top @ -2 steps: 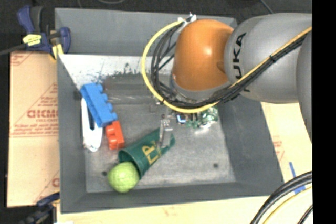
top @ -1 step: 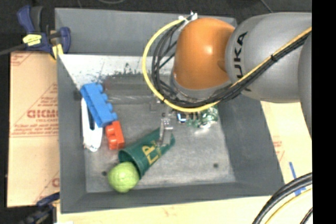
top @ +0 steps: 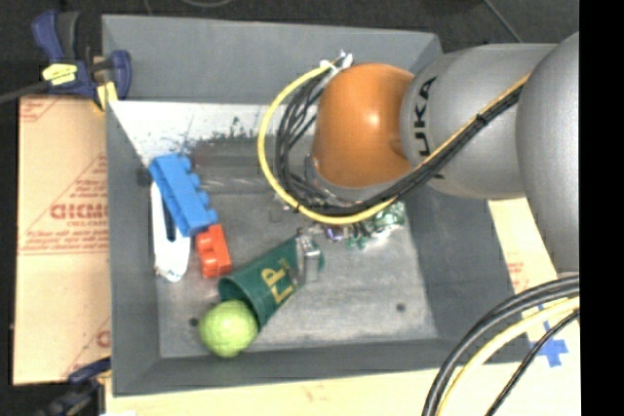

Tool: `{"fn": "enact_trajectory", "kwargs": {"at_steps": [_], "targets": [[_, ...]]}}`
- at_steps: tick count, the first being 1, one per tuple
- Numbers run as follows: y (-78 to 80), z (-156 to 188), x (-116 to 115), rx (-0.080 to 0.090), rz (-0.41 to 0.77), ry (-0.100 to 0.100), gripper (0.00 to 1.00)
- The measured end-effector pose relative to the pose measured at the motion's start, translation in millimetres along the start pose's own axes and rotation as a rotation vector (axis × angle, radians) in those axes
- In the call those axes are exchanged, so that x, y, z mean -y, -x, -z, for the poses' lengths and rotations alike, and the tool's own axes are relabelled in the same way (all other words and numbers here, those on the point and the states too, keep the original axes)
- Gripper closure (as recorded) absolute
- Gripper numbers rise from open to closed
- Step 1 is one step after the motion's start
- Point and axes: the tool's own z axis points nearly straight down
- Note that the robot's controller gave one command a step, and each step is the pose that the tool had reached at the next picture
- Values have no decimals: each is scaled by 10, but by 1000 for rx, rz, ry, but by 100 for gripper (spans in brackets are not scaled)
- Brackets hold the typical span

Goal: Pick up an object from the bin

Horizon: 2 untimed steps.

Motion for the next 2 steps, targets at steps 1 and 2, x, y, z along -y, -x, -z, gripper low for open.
{"fn": "enact_trajectory", "kwargs": {"at_steps": [1, 2], "targets": [[-223, -94, 26, -4, 165, 0, 0], [10, 179, 42, -2, 241, 1, 0]]}}
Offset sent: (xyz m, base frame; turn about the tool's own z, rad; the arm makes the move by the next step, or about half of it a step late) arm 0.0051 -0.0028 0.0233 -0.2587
